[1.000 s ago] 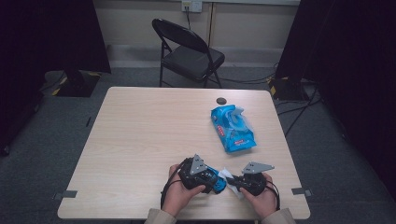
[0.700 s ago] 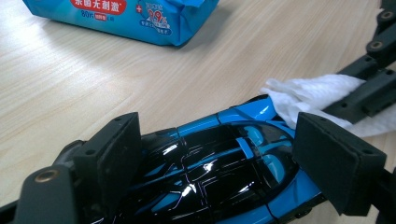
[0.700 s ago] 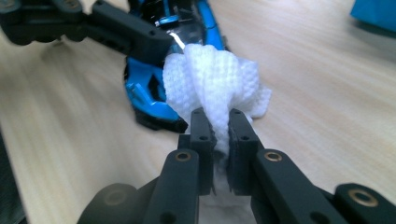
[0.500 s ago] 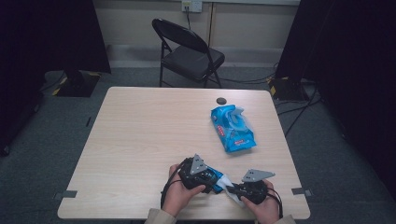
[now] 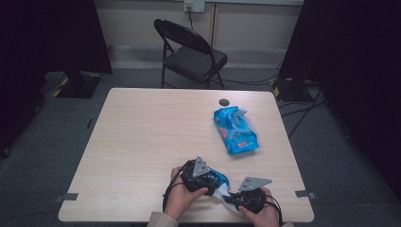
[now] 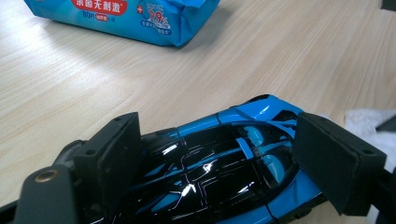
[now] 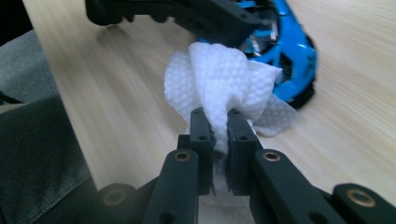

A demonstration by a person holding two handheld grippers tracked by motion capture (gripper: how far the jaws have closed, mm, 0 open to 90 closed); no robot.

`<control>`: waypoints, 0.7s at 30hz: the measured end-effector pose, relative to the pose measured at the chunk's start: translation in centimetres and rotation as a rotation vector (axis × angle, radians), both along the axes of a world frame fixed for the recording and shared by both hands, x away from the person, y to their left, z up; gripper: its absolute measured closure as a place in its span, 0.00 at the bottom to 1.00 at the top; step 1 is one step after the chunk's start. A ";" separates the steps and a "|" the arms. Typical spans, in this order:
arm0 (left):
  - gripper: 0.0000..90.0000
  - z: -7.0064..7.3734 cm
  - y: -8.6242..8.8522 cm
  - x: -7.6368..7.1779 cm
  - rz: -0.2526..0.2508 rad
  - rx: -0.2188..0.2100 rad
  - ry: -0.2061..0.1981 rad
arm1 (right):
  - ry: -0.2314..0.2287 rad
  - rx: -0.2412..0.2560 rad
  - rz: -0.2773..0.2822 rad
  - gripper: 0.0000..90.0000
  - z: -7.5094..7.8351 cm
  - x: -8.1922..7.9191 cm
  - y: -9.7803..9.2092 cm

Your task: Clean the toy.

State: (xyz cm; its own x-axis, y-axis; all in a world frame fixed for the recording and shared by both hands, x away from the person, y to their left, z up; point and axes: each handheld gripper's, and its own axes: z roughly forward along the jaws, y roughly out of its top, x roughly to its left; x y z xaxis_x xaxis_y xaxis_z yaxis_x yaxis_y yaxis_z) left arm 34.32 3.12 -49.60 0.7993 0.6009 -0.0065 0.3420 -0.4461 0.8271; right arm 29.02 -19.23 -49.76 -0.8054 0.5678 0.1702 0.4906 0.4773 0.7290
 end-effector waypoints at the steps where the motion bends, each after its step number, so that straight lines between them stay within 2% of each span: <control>1: 0.17 0.0 0.0 0.0 0.000 0.001 0.000 | 0.002 0.004 0.007 0.93 0.0 -0.1 0.2; 6: 0.17 0.0 0.0 0.0 0.004 0.000 -0.002 | -0.001 0.007 0.044 0.93 0.0 -0.1 1.2; 10: 0.17 0.0 -0.1 -0.1 0.004 0.001 0.001 | 0.007 0.028 0.075 0.93 0.0 -0.2 1.8; 13: 0.17 0.0 -0.2 -0.1 0.003 0.001 0.005 | -0.002 0.052 0.105 0.93 0.6 -0.5 1.9; 17: 0.17 0.2 -0.3 0.0 0.000 0.008 0.014 | -0.025 0.076 0.094 0.93 1.8 -0.3 1.0; 21: 0.18 0.2 -0.2 0.1 -0.011 0.016 0.015 | -0.042 0.090 0.046 0.93 2.3 0.4 -0.6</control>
